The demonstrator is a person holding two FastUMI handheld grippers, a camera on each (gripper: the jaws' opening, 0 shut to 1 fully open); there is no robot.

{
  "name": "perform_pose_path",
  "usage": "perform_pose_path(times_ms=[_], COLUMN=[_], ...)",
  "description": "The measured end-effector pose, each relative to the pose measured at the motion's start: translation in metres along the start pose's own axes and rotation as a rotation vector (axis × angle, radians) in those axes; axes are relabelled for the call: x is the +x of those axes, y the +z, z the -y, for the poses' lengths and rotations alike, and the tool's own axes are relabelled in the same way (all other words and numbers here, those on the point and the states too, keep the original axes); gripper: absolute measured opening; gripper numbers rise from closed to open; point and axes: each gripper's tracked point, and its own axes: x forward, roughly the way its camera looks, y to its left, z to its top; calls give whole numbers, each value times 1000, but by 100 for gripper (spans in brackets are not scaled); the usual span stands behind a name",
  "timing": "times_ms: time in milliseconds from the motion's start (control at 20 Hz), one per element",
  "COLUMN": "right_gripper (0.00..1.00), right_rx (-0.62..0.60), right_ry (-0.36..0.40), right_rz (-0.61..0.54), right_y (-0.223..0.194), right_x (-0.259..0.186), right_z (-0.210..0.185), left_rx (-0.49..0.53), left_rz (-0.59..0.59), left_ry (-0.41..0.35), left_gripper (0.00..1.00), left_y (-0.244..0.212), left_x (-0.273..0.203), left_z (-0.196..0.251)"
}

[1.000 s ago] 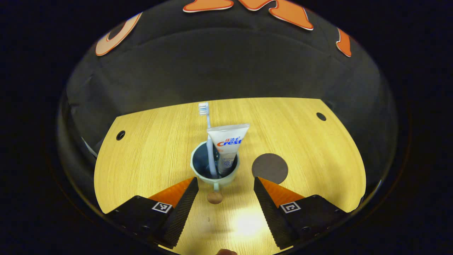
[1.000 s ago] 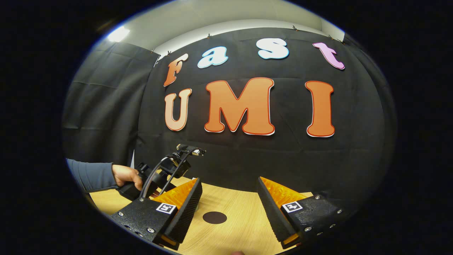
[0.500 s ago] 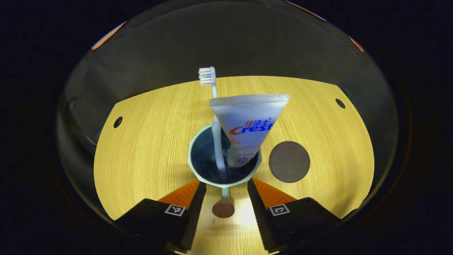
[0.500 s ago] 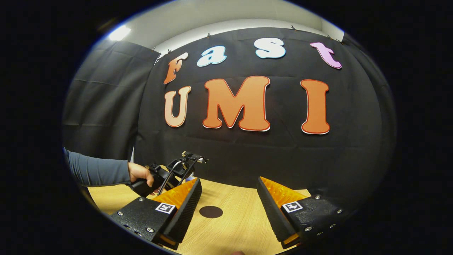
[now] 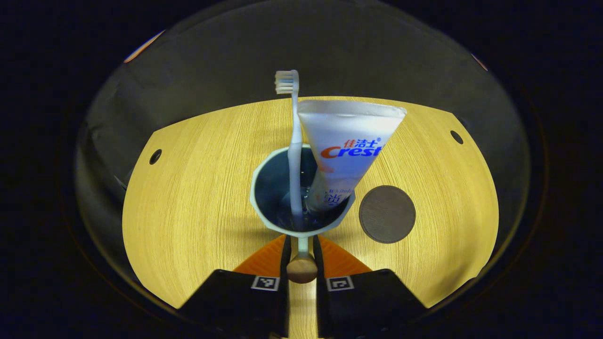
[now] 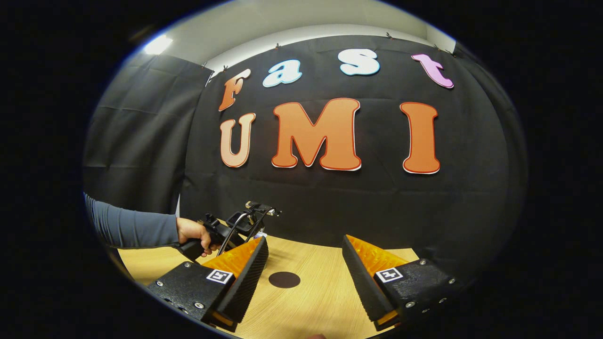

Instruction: Put the toothbrush and toothpaste on the desktop into the cup, then pick up the cup and place it on the coaster on the desktop.

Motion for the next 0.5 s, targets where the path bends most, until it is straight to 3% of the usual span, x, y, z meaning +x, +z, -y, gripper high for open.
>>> perform_pose_path(times_ms=[300, 500], right_gripper=[94, 94], right_rx=[28, 35], right_ry=[-17, -29], right_rz=[-19, -8], right_y=[-10, -8], right_x=[-6, -11], right_z=[4, 7], left_rx=[-38, -26], left_rz=[49, 97], left_ry=[-27, -39], left_gripper=[20, 20], left_y=[-40, -30], left_x=[1, -18], left_z=[-28, -20])
